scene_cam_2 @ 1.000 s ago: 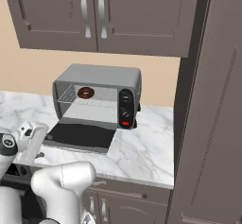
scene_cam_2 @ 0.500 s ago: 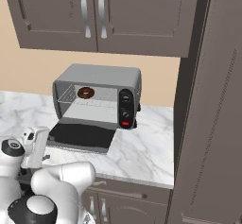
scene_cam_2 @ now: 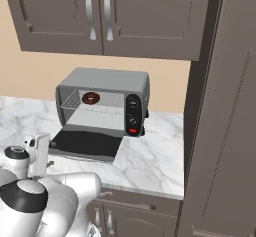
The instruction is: Pick up the bagel from the plate, place it on the toaster oven rack, close the door, and set the timer.
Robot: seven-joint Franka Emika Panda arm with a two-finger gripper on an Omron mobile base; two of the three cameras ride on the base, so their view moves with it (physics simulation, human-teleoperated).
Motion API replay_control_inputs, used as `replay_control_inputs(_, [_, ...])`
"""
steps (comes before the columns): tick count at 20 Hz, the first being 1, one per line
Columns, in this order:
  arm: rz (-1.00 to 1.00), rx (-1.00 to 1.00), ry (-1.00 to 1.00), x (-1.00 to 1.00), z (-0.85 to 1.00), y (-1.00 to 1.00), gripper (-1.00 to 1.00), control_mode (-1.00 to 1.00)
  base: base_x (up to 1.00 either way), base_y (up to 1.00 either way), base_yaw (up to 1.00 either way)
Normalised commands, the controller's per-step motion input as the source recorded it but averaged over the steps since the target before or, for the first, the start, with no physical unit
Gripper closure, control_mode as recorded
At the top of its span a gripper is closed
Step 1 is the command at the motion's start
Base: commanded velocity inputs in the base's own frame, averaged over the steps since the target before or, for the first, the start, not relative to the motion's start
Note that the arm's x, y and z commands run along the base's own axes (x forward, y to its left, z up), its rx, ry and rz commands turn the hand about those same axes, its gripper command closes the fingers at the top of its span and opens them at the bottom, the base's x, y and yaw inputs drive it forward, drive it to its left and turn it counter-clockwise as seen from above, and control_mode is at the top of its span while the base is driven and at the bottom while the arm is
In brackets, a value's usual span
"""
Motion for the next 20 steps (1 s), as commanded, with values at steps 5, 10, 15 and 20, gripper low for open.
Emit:
replay_control_inputs(5, [0.08,-0.06,0.01,0.35,-0.18,0.13,-1.0,-1.0,0.0,0.0,0.0])
replay_control_inputs(10, [0.08,-0.05,0.0,0.34,-0.06,0.12,-1.0,-1.0,0.0,0.0,0.0])
replay_control_inputs(15, [0.08,-0.05,-0.03,0.25,0.03,0.07,-1.0,-1.0,0.0,0.0,0.0])
replay_control_inputs(20, [0.06,-0.03,-0.11,0.16,0.33,0.01,-1.0,-1.0,0.0,0.0,0.0])
